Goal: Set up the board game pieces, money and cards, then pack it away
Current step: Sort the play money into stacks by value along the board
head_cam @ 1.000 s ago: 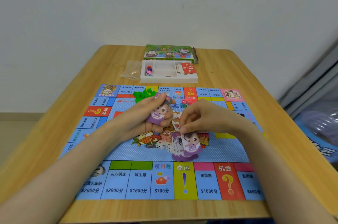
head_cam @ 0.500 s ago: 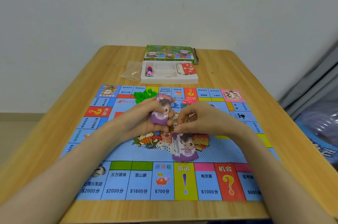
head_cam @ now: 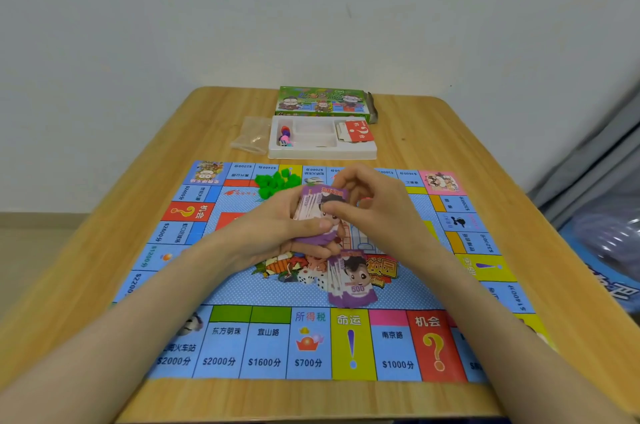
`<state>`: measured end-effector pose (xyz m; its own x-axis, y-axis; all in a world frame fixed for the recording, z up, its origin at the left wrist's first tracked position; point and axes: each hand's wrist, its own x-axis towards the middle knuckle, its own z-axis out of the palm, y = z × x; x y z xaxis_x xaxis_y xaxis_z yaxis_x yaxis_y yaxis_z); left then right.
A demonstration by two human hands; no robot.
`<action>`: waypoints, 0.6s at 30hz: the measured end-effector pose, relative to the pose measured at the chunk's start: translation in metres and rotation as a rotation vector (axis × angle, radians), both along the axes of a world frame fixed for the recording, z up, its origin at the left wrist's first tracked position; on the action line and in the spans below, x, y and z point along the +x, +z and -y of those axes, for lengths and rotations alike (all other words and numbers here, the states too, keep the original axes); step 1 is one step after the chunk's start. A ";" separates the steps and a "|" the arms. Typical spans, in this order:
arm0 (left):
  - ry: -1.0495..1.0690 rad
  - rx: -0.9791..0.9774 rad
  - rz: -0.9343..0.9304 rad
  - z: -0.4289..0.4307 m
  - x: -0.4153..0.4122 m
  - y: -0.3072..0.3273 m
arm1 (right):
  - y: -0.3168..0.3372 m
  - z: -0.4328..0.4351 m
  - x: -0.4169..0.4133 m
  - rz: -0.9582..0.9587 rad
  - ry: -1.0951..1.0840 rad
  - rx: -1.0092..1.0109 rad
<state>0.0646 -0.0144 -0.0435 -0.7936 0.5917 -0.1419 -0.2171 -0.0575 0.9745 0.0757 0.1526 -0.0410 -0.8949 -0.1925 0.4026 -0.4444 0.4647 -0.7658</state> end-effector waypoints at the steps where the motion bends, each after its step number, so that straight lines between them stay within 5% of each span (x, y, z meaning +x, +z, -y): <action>1: 0.006 -0.010 -0.008 0.000 0.000 0.000 | 0.000 0.000 0.000 -0.023 0.003 -0.006; 15: 0.040 0.002 0.038 -0.001 -0.002 0.000 | -0.003 -0.005 -0.003 -0.174 -0.041 0.033; 18: 0.044 0.015 0.034 0.000 -0.002 0.000 | 0.009 -0.010 -0.004 -0.075 -0.061 -0.186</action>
<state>0.0622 -0.0140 -0.0438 -0.8135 0.5588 -0.1609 -0.2472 -0.0819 0.9655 0.0717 0.1630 -0.0323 -0.8686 -0.0550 0.4924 -0.4791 0.3464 -0.8065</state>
